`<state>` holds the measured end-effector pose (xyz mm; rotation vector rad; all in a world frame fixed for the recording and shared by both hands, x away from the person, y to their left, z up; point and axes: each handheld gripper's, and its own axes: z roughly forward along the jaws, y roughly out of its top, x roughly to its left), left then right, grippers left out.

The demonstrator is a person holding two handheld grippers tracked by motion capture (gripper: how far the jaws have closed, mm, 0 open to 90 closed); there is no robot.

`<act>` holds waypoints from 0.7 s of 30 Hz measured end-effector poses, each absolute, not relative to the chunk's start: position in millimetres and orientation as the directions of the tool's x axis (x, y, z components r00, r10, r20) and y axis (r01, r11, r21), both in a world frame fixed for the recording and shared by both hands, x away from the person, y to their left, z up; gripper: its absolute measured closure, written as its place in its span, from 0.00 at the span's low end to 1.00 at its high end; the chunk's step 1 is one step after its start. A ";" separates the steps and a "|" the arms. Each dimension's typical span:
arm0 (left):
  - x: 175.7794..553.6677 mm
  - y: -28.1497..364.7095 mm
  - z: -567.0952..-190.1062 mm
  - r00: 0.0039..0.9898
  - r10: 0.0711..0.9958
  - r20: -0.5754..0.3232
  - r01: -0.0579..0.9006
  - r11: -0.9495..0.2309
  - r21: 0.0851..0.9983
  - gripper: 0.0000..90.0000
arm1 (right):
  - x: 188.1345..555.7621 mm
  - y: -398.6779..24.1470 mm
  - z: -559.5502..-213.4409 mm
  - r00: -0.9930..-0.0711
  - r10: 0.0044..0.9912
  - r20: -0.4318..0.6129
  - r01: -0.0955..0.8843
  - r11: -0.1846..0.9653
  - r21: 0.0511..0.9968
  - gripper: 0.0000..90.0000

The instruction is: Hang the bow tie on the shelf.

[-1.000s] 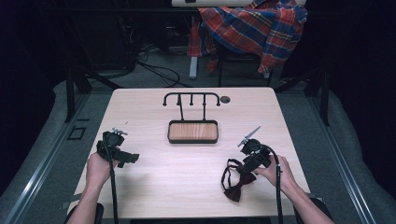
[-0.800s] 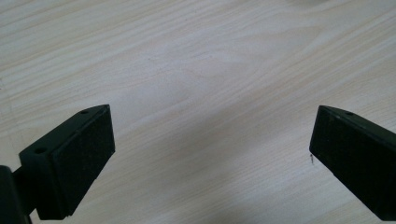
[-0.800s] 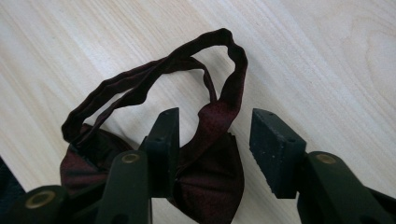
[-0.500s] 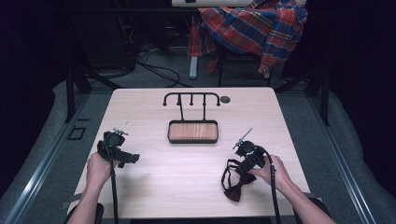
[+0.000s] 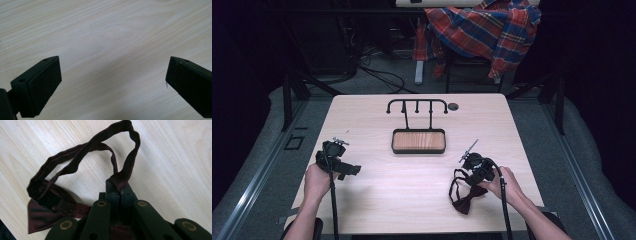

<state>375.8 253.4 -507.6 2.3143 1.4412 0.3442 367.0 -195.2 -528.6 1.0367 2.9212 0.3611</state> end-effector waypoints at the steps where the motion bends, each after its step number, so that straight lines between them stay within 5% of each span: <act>1: 375.8 253.0 -507.7 0.440 0.898 0.000 0.802 -0.393 0.449 0.00 | 366.1 -195.6 -527.0 -0.778 0.626 0.059 0.621 0.749 0.233 0.98; 21: 376.6 253.8 -507.5 0.449 0.893 0.002 0.798 -0.402 0.449 0.00 | 353.1 -194.7 -495.5 -0.783 0.622 -0.012 0.579 0.734 0.355 0.99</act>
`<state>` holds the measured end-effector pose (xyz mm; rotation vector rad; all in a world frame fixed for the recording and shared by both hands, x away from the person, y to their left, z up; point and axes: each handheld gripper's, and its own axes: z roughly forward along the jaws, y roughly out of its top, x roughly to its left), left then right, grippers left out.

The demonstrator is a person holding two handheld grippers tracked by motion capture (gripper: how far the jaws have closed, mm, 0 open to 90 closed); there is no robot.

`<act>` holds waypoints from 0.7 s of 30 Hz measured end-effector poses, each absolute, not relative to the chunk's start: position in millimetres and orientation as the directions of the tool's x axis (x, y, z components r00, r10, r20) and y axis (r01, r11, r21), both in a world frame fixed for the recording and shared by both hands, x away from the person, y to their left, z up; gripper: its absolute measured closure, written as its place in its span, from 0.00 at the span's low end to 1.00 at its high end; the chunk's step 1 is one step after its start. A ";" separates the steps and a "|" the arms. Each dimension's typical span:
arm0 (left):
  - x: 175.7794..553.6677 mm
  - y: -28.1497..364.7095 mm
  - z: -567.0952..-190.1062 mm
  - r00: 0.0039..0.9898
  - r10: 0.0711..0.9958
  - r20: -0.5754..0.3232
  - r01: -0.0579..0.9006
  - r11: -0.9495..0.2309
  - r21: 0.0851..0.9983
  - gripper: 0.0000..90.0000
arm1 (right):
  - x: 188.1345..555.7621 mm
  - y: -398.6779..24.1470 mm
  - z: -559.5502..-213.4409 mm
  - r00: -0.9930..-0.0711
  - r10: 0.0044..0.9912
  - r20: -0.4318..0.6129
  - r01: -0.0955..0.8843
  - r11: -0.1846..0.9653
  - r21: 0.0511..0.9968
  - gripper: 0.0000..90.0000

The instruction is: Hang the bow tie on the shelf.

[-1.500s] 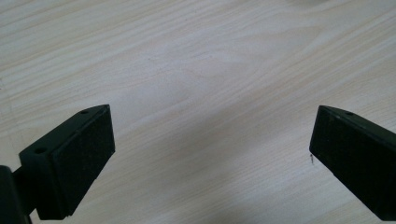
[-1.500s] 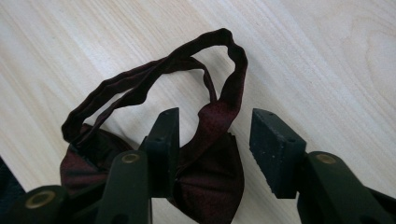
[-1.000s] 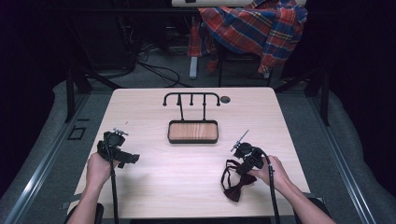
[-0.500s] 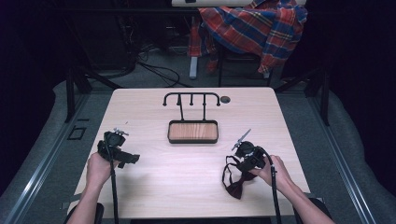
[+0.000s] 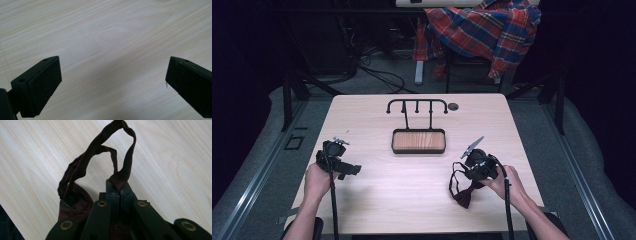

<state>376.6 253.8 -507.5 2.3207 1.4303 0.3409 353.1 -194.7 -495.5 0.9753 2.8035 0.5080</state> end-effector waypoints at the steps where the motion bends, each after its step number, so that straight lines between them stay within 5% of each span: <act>1: 376.5 253.6 -507.3 0.447 0.894 0.002 0.798 -0.400 0.450 0.00 | 352.8 -194.8 -494.4 -0.781 0.625 -0.015 0.578 0.731 0.361 0.99; 21: 375.6 254.0 -505.7 0.438 0.899 -0.003 0.792 -0.384 0.474 0.00 | 367.0 -195.9 -469.7 -0.759 0.646 -0.079 0.559 0.709 0.430 0.99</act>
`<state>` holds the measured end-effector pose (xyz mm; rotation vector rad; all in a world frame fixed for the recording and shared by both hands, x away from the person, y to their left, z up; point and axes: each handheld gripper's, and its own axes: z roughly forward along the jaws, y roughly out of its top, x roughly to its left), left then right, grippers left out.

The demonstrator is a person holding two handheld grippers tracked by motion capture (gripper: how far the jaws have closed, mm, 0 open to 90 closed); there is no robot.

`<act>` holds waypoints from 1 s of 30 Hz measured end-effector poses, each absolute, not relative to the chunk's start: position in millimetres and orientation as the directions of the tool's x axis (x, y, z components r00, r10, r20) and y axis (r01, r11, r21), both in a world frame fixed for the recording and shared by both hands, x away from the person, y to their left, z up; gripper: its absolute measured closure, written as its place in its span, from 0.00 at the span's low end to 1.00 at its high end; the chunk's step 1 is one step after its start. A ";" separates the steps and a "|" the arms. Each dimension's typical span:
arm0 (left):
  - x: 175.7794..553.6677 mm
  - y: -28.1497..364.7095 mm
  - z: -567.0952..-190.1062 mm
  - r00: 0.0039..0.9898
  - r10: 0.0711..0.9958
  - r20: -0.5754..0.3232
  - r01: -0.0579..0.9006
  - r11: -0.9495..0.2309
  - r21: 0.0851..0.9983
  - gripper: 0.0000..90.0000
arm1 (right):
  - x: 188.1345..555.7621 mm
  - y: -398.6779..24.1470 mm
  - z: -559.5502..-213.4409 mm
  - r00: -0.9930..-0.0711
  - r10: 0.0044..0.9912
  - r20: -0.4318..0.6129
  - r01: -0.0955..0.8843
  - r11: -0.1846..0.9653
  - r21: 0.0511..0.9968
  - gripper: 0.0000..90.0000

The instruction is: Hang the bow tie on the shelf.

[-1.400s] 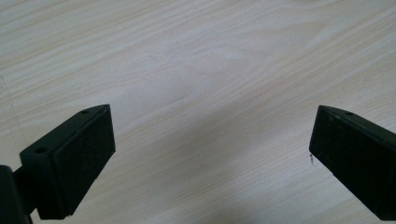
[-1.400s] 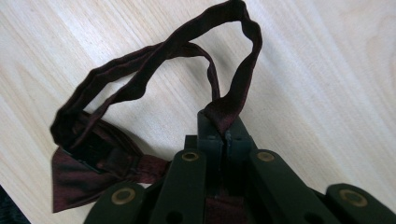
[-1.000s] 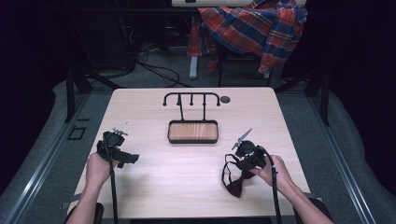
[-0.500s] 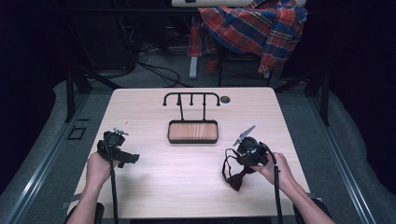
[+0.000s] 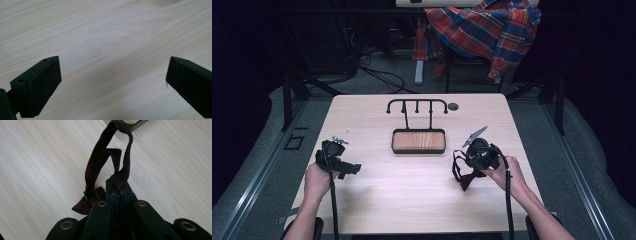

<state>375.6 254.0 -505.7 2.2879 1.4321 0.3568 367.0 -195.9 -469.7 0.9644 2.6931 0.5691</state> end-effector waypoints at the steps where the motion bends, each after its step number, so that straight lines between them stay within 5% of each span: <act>1: 375.5 253.8 -505.6 0.439 0.898 -0.003 0.792 -0.386 0.472 0.00 | 367.0 -195.9 -469.7 -0.759 0.646 -0.079 0.559 0.709 0.430 0.99; 30: 375.5 254.0 -505.4 0.449 0.893 -0.015 0.787 -0.388 0.479 0.00 | 392.3 -183.5 -436.5 -0.753 0.648 -0.112 0.518 0.689 0.507 0.99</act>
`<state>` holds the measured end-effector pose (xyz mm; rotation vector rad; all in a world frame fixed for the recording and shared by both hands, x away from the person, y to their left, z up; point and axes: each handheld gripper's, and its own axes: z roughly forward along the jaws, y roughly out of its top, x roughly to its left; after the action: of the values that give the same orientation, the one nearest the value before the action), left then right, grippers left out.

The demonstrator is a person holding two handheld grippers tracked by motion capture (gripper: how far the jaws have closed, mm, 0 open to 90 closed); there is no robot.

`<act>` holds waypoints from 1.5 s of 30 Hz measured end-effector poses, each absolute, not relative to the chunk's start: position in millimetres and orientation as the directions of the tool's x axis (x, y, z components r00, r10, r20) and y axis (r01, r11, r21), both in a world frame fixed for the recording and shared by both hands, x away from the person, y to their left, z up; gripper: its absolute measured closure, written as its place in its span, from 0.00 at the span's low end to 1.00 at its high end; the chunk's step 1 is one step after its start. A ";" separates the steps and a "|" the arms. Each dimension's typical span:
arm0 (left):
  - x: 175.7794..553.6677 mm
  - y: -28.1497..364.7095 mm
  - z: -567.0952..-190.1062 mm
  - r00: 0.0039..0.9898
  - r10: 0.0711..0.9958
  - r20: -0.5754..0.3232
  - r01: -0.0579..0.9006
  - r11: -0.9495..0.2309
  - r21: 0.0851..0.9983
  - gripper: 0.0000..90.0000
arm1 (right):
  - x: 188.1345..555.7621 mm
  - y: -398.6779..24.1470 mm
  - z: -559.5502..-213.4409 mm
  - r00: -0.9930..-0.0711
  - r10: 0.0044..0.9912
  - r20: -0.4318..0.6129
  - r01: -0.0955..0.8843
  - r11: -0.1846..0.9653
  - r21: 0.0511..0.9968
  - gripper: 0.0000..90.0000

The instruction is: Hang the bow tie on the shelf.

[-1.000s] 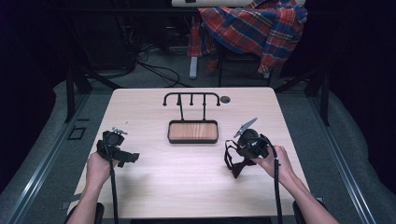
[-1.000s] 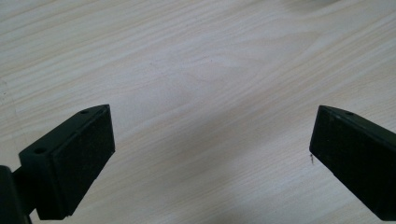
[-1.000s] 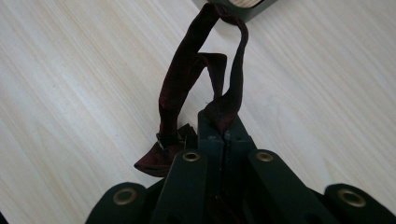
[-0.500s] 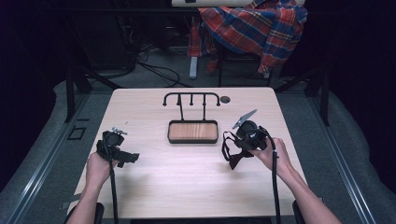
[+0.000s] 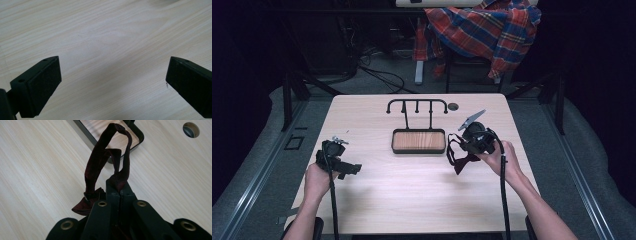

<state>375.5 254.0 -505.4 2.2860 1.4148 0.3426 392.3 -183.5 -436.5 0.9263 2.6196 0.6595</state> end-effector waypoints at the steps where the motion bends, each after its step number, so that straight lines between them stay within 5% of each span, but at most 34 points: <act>1: 375.5 254.0 -505.4 0.448 0.894 -0.015 0.789 -0.387 0.478 0.00 | 392.4 -182.8 -435.9 -0.751 0.651 -0.112 0.518 0.685 0.513 0.99; 45: 376.7 252.6 -506.7 0.459 0.888 -0.018 0.787 -0.398 0.472 0.00 | 419.3 -164.3 -386.1 -0.742 0.649 -0.171 0.454 0.673 0.584 0.99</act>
<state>376.7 252.6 -506.7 2.2979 1.4055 0.3298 419.3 -164.3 -386.1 0.8674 2.5230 0.7390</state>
